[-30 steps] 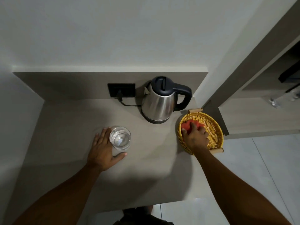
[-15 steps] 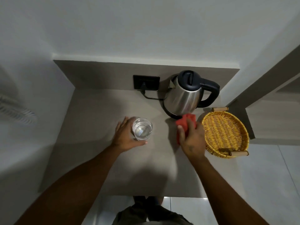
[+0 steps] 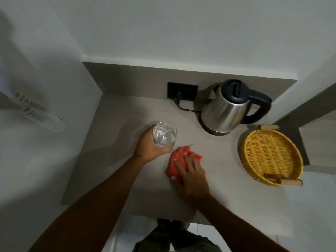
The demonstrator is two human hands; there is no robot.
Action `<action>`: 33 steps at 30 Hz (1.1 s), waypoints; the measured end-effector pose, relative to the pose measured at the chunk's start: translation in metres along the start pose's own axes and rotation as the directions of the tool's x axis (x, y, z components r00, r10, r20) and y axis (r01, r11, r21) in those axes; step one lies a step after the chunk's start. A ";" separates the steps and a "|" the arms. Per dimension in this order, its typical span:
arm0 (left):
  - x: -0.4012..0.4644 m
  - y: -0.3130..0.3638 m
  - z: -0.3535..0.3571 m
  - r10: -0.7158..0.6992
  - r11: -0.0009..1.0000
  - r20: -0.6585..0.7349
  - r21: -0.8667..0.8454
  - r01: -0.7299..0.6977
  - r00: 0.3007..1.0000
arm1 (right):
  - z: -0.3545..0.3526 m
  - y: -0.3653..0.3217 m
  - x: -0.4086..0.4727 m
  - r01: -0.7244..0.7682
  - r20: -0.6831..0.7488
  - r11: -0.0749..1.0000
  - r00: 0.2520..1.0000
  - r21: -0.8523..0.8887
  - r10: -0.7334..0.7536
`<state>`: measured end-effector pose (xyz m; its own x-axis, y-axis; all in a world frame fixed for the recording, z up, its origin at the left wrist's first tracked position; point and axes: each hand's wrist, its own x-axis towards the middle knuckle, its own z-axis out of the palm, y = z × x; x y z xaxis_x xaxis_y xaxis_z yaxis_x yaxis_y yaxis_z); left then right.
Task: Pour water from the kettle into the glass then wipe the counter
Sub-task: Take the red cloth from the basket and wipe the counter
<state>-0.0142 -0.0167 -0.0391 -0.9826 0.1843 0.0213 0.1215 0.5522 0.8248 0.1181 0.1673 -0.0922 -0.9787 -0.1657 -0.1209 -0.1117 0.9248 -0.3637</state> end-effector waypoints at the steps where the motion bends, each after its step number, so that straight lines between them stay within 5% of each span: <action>1: -0.001 0.001 -0.008 -0.029 1.000 -0.040 -0.001 0.029 0.999 | 0.006 -0.013 0.011 0.086 -0.004 0.996 0.996 0.000 -0.086; 4: -0.008 -0.001 -0.027 -0.064 0.997 -0.130 0.030 0.068 0.989 | 0.002 -0.034 0.073 0.179 -0.051 0.983 0.982 -0.033 -0.180; 8: -0.020 -0.007 -0.045 -0.065 0.995 -0.106 0.070 0.073 0.992 | -0.028 -0.005 0.117 -0.032 -0.056 0.998 0.998 -0.051 0.030; 14: -0.030 -0.017 -0.046 -0.074 0.995 -0.112 0.052 0.080 0.991 | -0.028 0.054 0.010 -0.160 -0.108 0.987 0.981 -0.001 0.159; 18: -0.035 -0.016 -0.043 -0.053 0.999 -0.119 0.007 0.054 0.991 | -0.002 0.021 -0.027 0.016 -0.002 0.999 1.000 0.032 -0.016; 23: -0.038 -0.020 -0.045 -0.019 1.000 -0.083 0.003 0.019 0.996 | -0.002 -0.033 0.058 0.165 -0.024 0.986 0.986 -0.004 -0.165; 33: -0.025 -0.011 -0.005 -0.069 0.998 0.000 -0.013 0.069 0.998 | -0.038 0.057 0.026 -0.301 -0.171 0.954 0.940 -0.013 0.294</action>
<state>0.0080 -0.0313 -0.0460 -0.9887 0.1456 -0.0354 0.0517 0.5530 0.8315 0.0801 0.2284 -0.0811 -0.9826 0.1748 -0.0632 0.1857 0.9361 -0.2988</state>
